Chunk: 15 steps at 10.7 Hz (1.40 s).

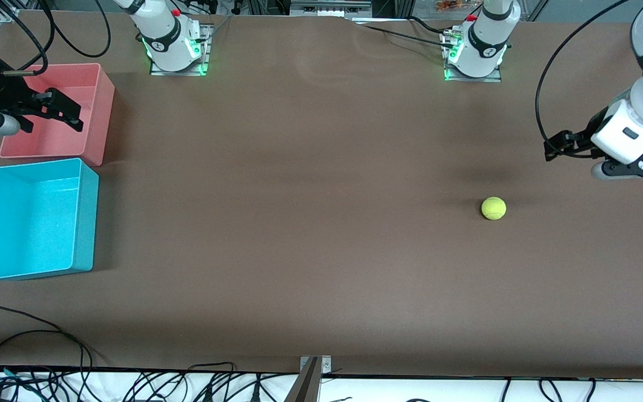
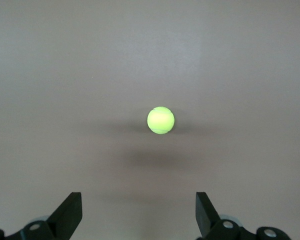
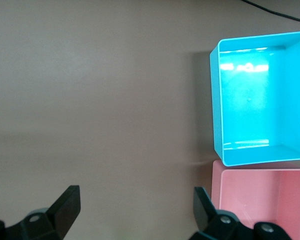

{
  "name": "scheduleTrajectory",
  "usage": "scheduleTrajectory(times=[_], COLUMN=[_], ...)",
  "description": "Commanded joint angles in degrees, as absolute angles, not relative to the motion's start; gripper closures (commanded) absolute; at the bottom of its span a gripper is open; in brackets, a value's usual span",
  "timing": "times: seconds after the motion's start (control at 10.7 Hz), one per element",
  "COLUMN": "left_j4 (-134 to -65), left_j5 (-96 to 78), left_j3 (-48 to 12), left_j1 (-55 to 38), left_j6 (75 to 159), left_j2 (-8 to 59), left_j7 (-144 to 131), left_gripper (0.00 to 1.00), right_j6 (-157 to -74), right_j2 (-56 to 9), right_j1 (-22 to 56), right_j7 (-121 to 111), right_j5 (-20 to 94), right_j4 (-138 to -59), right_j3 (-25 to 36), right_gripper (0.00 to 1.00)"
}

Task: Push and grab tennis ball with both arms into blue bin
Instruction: 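Lower the left gripper down behind the yellow tennis ball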

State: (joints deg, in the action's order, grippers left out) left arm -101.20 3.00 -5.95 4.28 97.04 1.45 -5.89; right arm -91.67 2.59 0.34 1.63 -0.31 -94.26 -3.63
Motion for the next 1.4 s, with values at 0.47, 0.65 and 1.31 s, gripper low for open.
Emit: scheduleTrajectory(times=[0.47, 0.65, 1.31], left_j4=[-119.59, -124.52, -130.34], left_j5=[0.97, 1.05, 1.84], left_j3=[-5.01, -4.92, -4.92], left_j1=[4.48, 4.57, 4.57], left_j6=[119.07, 126.09, 131.93], left_j2=[1.32, 1.32, 3.16], left_j7=[-5.36, -5.01, 6.53], left_gripper=[0.0, 0.0, 0.96], right_j6=[-92.2, -92.29, -92.72], right_j2=[3.52, 3.25, 2.99], right_j1=[-0.09, -0.09, -0.09], right_j7=[0.97, 1.05, 0.97], right_j5=[-1.05, -1.05, -1.05], right_j4=[-96.07, -96.15, -96.5], right_j3=[-3.25, -3.25, -2.55], right_gripper=[0.0, 0.0, 0.0])
